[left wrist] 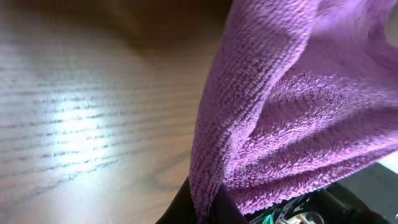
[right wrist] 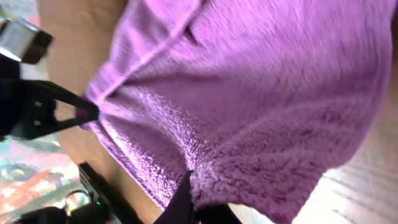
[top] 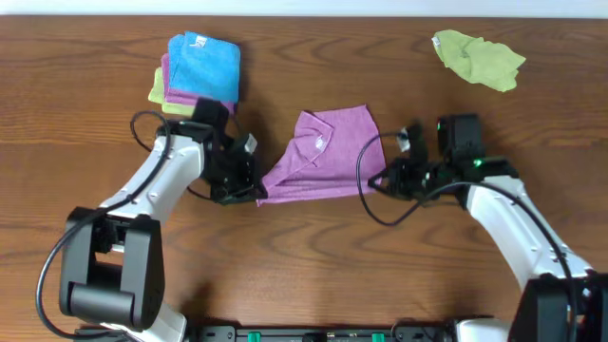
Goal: Fold the cloth
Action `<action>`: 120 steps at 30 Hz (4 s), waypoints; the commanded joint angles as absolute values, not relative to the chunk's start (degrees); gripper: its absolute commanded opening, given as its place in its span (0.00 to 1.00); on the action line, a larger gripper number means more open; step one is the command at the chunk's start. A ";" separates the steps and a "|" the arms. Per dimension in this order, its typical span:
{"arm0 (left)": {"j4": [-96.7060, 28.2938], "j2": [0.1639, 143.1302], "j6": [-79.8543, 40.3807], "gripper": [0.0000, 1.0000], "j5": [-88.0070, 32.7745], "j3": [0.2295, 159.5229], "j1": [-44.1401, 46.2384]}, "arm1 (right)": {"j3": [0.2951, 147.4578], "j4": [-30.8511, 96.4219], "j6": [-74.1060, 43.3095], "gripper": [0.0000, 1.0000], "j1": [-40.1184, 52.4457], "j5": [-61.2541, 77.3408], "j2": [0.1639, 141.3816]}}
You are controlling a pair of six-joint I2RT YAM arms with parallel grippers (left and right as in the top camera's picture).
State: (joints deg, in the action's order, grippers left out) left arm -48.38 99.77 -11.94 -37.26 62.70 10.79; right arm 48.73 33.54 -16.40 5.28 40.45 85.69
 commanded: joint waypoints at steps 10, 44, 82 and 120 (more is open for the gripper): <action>-47.24 100.05 -10.26 0.06 -29.39 53.56 9.47 | 44.62 32.51 -14.74 0.02 4.21 31.16 84.86; -49.21 85.38 -9.87 0.55 -25.08 51.03 9.34 | 44.60 27.64 -19.94 0.56 9.08 31.09 71.66; -49.50 76.95 -10.68 0.71 -28.99 57.14 -0.86 | 54.72 -9.80 -42.44 0.44 22.68 25.06 109.25; -49.43 76.95 -10.72 0.70 -30.09 57.14 -3.86 | 54.76 0.78 -35.88 0.29 21.02 25.28 108.31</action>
State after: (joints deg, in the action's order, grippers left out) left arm -49.28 77.56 -11.75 -29.61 55.99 -3.55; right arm 53.95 0.27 -37.87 21.28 25.87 108.73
